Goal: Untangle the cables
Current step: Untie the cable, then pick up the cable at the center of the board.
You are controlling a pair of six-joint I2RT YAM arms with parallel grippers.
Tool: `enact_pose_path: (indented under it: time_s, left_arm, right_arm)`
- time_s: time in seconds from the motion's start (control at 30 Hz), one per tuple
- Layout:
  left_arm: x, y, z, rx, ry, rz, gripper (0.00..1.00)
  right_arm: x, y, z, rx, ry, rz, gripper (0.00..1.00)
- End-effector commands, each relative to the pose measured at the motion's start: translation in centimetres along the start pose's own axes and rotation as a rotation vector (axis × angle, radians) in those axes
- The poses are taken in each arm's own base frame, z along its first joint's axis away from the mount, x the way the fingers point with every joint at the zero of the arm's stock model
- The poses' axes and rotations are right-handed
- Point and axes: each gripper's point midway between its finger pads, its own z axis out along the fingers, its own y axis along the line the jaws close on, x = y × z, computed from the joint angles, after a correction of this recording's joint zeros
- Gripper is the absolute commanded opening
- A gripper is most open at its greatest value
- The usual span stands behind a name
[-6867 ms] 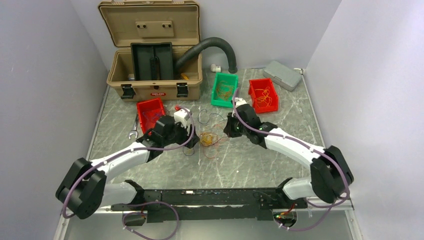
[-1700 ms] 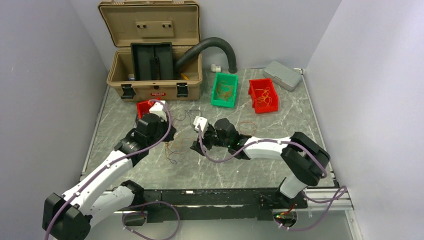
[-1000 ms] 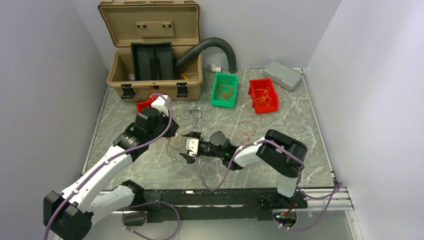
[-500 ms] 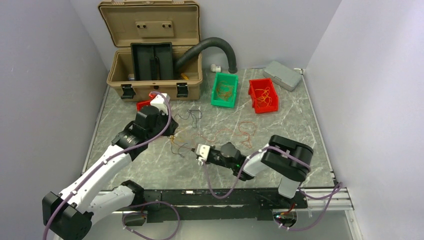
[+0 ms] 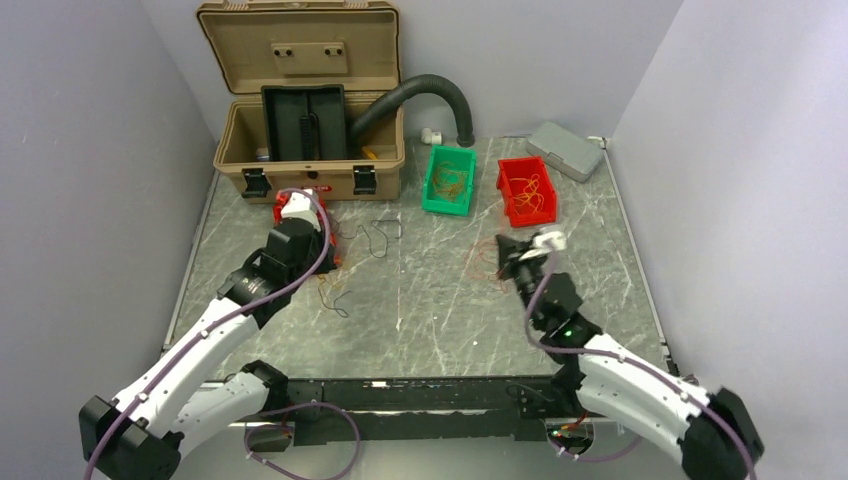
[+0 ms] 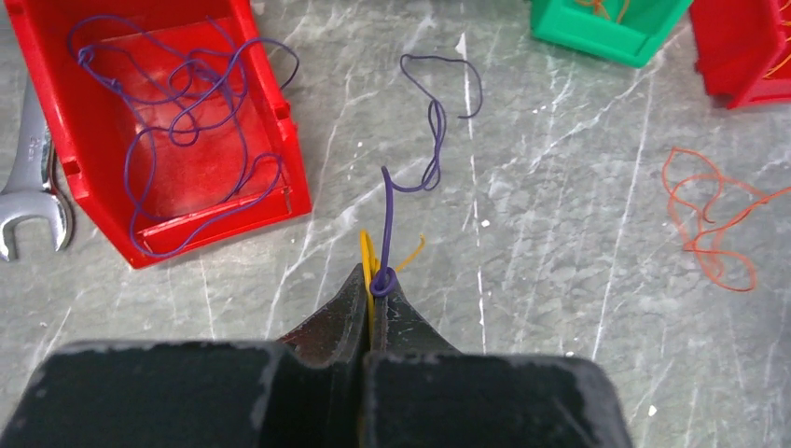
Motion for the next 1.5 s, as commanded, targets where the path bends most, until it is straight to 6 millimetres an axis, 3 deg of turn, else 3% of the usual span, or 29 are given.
enact_pose_path:
  time_s: [0.0, 0.2, 0.33, 0.37, 0.4, 0.43, 0.47, 0.8, 0.9, 1.07, 1.47]
  left_arm:
    - [0.2, 0.8, 0.4, -0.036, -0.017, -0.034, 0.00]
    - [1.8, -1.8, 1.9, 0.093, 0.066, -0.011, 0.00]
    - [2.3, -2.7, 2.3, 0.139, 0.078, -0.005, 0.00]
    - [2.3, -2.8, 2.3, 0.146, 0.079, -0.003, 0.00]
    - [2.5, -2.8, 2.3, 0.149, 0.083, 0.000, 0.00]
    - [2.5, -2.8, 2.3, 0.151, 0.082, 0.002, 0.00]
    - [2.4, -2.9, 2.3, 0.155, 0.081, 0.005, 0.00]
    - [2.2, -3.0, 2.1, 0.163, 0.071, 0.031, 0.00]
    - [2.3, -3.2, 2.2, 0.175, 0.071, 0.038, 0.00]
    - [2.5, -3.4, 2.4, 0.187, 0.082, 0.041, 0.00]
    - [2.4, -3.5, 2.2, 0.199, 0.070, 0.049, 0.00]
  right_arm:
    - [3.4, -4.8, -1.0, 0.174, 0.249, 0.224, 0.00]
    - [6.9, -9.1, -0.9, 0.498, 0.591, 0.320, 0.00]
    - [10.0, -10.4, -0.1, 0.537, 0.762, 0.401, 0.01]
    - [10.5, -10.8, 0.1, 0.551, 0.777, 0.416, 0.20]
    - [10.9, -11.3, 0.0, 0.579, 0.789, 0.432, 0.58]
    - [11.1, -11.6, 0.0, 0.591, 0.799, 0.446, 0.85]
    - [11.2, -11.8, 0.1, 0.590, 0.806, 0.456, 0.98]
    - [12.5, -13.1, -1.2, 0.615, 0.845, 0.476, 1.00]
    - [13.5, -12.0, -0.8, 0.553, 0.853, 0.562, 1.00]
    - [15.1, -11.9, 0.2, 0.600, 0.854, 0.641, 1.00]
    - [16.5, -10.6, 3.9, 0.732, 0.885, 0.598, 1.00]
